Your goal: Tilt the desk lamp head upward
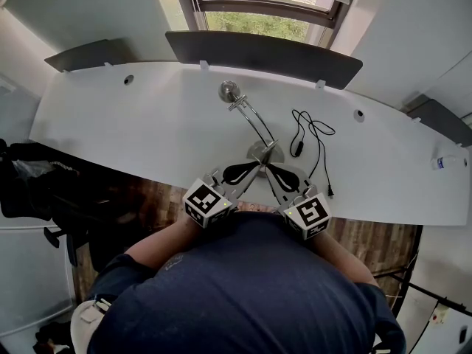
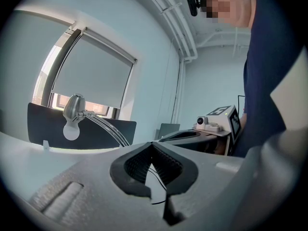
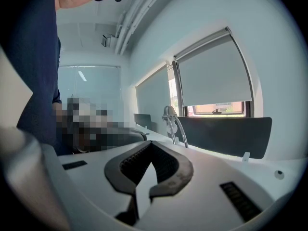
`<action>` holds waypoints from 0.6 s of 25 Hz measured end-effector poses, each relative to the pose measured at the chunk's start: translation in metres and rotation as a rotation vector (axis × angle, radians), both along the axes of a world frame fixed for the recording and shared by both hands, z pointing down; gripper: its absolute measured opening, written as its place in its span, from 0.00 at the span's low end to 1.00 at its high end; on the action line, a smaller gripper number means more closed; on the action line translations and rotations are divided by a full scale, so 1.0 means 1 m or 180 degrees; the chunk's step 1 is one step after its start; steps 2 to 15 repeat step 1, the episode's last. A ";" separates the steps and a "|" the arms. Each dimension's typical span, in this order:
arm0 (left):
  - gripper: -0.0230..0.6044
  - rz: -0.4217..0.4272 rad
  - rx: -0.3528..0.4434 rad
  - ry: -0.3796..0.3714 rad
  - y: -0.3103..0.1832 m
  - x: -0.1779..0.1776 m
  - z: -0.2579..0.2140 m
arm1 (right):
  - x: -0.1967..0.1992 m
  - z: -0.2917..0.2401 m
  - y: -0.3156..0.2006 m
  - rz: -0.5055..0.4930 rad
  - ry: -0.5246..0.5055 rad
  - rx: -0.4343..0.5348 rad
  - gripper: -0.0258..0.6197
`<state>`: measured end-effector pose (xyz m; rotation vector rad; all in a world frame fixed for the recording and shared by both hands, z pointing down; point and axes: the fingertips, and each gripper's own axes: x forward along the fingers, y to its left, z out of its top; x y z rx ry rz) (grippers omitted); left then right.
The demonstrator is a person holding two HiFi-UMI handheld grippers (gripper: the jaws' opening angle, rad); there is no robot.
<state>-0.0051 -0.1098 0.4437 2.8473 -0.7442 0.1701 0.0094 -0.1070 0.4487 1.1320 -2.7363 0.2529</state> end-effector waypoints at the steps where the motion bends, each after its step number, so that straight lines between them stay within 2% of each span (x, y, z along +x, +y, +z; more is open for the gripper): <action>1: 0.05 0.0000 0.0002 -0.0004 0.000 0.000 0.000 | 0.000 0.000 0.000 -0.0002 -0.0003 -0.0001 0.06; 15: 0.05 0.0000 0.0002 -0.0004 0.000 0.000 0.000 | 0.000 0.000 0.000 -0.0002 -0.0003 -0.0001 0.06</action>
